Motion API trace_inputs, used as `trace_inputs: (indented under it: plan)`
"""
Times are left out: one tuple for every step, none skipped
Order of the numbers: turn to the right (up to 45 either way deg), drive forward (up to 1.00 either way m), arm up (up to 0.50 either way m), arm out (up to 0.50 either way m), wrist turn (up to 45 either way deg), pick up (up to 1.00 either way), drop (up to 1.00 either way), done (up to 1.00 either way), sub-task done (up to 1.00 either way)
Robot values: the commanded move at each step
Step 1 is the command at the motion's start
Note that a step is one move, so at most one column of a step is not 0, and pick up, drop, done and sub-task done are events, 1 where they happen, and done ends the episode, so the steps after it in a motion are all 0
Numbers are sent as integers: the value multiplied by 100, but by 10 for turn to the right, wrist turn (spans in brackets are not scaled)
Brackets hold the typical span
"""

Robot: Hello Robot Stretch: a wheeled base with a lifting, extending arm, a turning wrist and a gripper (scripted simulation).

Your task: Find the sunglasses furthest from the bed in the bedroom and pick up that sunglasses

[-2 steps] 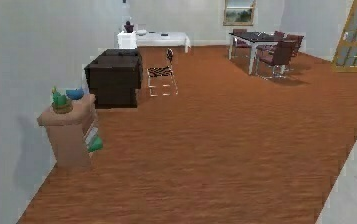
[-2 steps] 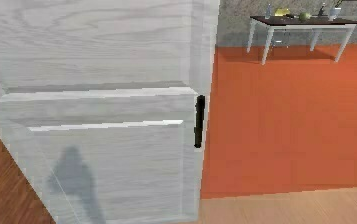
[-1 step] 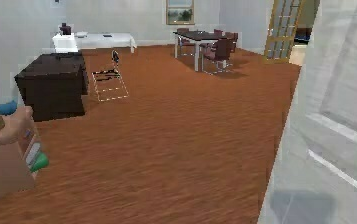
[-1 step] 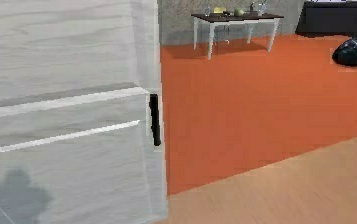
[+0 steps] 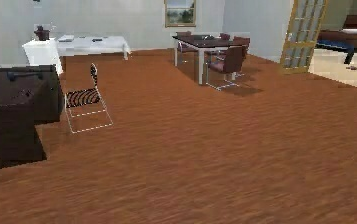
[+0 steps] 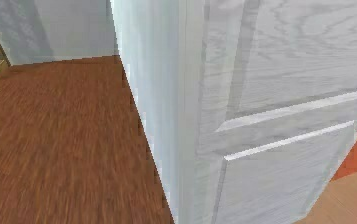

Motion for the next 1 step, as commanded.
trace_inputs:
  plan:
    - [0,100,0,0,0,0,0,0,0]
